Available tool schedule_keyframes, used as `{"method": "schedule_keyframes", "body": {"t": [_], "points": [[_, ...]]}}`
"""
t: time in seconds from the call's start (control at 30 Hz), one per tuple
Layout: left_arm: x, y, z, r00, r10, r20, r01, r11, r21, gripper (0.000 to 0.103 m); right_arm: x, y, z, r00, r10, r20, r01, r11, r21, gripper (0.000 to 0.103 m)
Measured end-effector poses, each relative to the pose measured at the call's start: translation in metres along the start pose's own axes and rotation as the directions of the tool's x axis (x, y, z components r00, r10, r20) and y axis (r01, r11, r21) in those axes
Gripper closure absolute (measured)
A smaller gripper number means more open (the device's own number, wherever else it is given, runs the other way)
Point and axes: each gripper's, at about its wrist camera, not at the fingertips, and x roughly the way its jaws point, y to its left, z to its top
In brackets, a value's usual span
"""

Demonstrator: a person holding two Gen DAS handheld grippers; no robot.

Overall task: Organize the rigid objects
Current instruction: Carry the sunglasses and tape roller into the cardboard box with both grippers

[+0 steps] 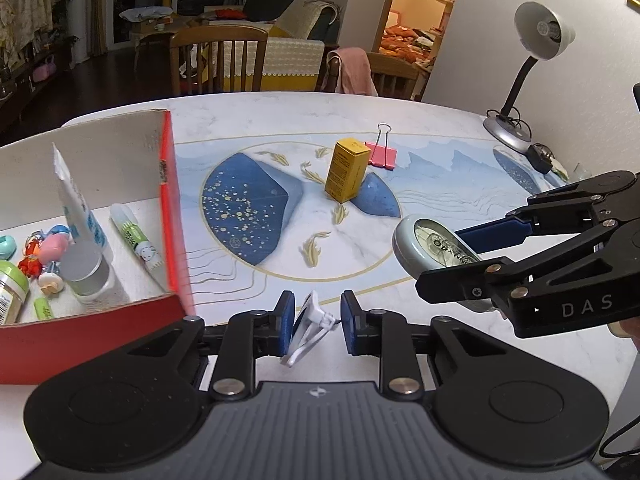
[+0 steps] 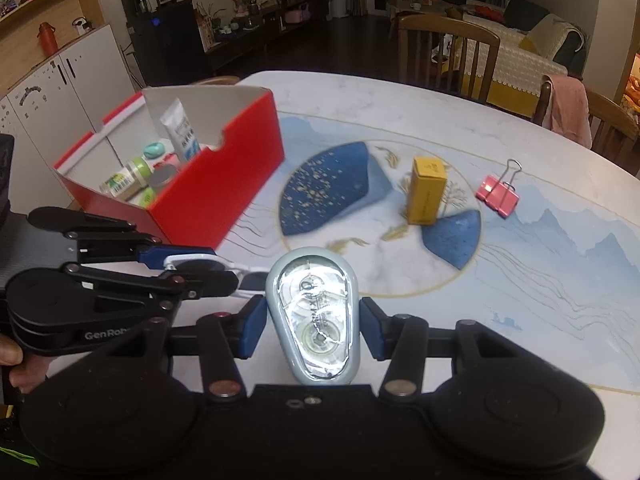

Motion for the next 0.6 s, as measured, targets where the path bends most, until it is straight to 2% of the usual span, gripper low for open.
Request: {"method": "schedule_keyframes", "body": {"t": [0.33, 0.5, 0.6], "points": [[-0.030, 0.030, 0.015, 0.998, -0.052, 0.043, 0.053, 0.998, -0.022, 0.082, -0.008, 0.033, 0.021, 0.999, -0.004, 0.035, 0.004, 1.000, 0.001, 0.054], [-0.054, 0.052, 0.033, 0.993, -0.069, 0.093, 0.075, 0.996, -0.058, 0.082, -0.010, 0.049, 0.038, 0.998, -0.008, 0.062, 0.008, 1.000, -0.008, 0.054], [-0.070, 0.066, 0.046, 0.990, -0.055, 0.131, 0.064, 0.996, -0.061, 0.083, -0.010, 0.060, 0.050, 0.997, -0.010, 0.082, 0.011, 1.000, -0.022, 0.054]]}}
